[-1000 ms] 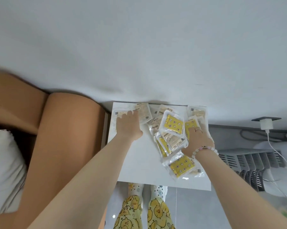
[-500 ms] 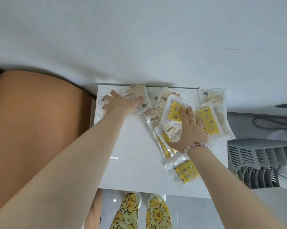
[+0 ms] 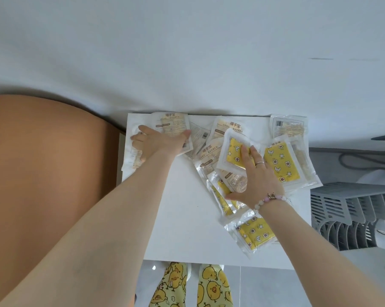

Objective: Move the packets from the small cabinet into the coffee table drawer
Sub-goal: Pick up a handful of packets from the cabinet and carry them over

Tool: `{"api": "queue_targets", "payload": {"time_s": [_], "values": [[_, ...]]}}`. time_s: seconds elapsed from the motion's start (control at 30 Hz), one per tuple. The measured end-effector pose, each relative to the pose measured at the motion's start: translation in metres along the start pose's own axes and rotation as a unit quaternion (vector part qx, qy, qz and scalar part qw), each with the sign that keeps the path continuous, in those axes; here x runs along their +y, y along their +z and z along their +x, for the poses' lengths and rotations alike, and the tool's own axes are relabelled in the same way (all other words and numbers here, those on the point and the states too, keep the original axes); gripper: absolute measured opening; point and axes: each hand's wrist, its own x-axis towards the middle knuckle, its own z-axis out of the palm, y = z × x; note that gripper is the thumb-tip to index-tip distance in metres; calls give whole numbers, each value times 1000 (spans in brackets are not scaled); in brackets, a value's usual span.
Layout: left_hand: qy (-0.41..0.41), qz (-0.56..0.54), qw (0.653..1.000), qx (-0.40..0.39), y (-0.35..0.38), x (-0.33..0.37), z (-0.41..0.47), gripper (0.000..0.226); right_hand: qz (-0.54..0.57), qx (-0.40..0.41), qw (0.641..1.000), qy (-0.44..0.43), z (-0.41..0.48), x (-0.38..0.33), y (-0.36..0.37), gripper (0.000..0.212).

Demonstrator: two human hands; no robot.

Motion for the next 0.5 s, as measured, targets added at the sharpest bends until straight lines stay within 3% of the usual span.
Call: {"api": "queue_targets", "payload": {"time_s": [0.17,0.3,0.5], "values": [[14,9,999,45,-2,-11,13,110,3,-13,1000,-23,-2,5,-8,121],[-36,-7,999,33,-7,-26,20,101,21,-11,999,-25,-3,5,-8,111],[-71,-46,995,43,-1,-44,23,101,64,9,998,-15,-5,1,-6,98]]}}
